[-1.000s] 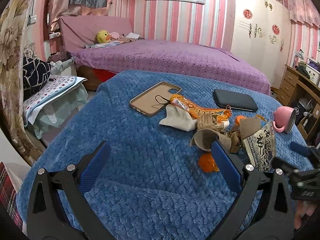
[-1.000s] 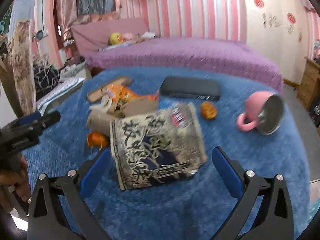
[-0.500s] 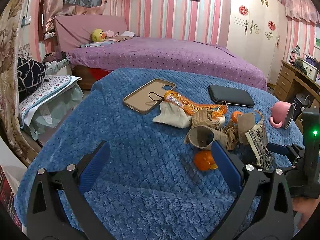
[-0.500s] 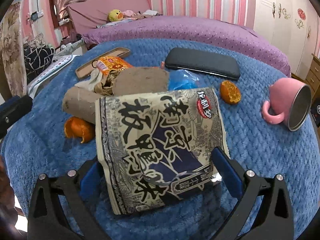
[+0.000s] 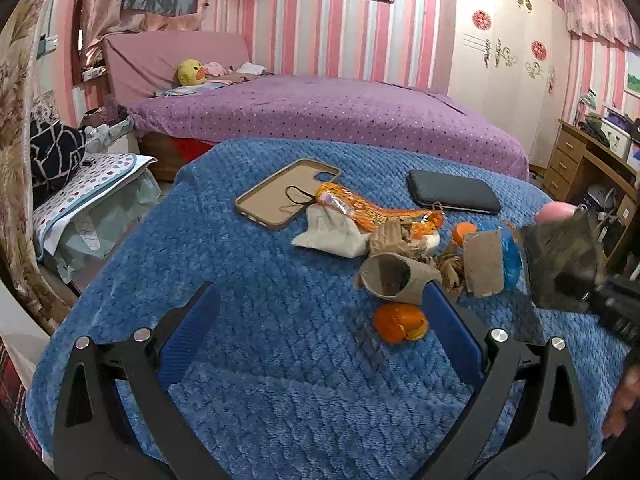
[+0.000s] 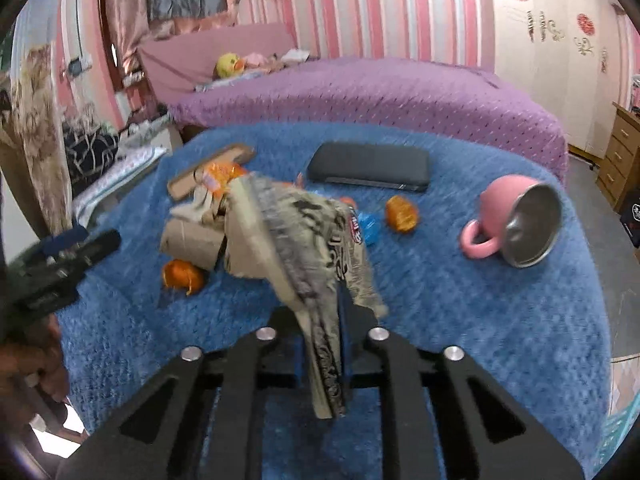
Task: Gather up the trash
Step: 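Carry the snack bag to the blue wastebasket while the left gripper grasps the cardboard tube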
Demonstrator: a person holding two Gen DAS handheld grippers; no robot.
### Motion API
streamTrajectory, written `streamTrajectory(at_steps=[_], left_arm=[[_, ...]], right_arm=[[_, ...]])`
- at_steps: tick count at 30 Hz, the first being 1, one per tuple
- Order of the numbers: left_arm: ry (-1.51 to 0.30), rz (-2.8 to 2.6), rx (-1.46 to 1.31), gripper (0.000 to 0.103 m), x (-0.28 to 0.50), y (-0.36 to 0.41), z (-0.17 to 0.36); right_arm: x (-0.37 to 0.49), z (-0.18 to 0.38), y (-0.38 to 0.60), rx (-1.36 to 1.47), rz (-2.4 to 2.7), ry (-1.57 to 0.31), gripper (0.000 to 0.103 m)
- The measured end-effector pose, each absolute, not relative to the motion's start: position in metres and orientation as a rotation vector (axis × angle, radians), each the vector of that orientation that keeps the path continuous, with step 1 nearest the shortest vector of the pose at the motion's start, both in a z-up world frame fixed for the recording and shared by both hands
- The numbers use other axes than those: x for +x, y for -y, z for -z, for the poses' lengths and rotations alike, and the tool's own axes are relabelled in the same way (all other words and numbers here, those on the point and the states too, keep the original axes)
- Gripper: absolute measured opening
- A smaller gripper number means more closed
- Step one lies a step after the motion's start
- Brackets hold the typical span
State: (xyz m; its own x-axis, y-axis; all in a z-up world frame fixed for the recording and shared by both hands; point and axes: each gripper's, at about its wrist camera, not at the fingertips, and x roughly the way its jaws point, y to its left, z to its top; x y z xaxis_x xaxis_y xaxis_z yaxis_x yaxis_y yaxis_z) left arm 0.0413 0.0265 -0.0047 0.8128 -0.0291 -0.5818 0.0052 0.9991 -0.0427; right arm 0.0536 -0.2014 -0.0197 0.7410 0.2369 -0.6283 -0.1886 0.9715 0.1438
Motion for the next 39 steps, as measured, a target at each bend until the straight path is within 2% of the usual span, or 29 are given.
streamTrajectory(at_steps=[9,12,15,17,19,23,30,39], left_arm=[[-0.625,0.060,0.001,0.096,0.050,-0.004,0.009],[-0.639,0.079,0.002,0.086,0.059,0.003,0.013],[-0.663,0.125,-0.007,0.066,0.070,0.010,0.020],[-0.683,0.143,-0.011,0.039,0.077,0.014,0.024],[-0.705,0.175,-0.034,0.017,0.083,0.017,0.027],[-0.661,0.202,-0.035,0.001,0.076,0.022,0.017],[-0.554,0.217,-0.011,0.001,0.043,0.025,-0.022],[-0.519,0.183,-0.015,0.000,0.012,0.026,-0.048]], right_arm=[[0.040,-0.004,0.222,0.123,-0.203,-0.592,0.009],[0.043,-0.001,0.226,0.129,-0.211,-0.600,0.009],[0.046,0.004,0.226,0.130,-0.218,-0.608,0.009],[0.048,0.005,0.228,0.135,-0.223,-0.613,0.009],[0.049,0.006,0.228,0.134,-0.224,-0.615,0.009],[0.048,0.006,0.229,0.126,-0.223,-0.614,0.010],[0.036,-0.003,0.230,0.121,-0.237,-0.584,0.010],[-0.003,-0.027,0.223,0.108,-0.220,-0.501,0.010]])
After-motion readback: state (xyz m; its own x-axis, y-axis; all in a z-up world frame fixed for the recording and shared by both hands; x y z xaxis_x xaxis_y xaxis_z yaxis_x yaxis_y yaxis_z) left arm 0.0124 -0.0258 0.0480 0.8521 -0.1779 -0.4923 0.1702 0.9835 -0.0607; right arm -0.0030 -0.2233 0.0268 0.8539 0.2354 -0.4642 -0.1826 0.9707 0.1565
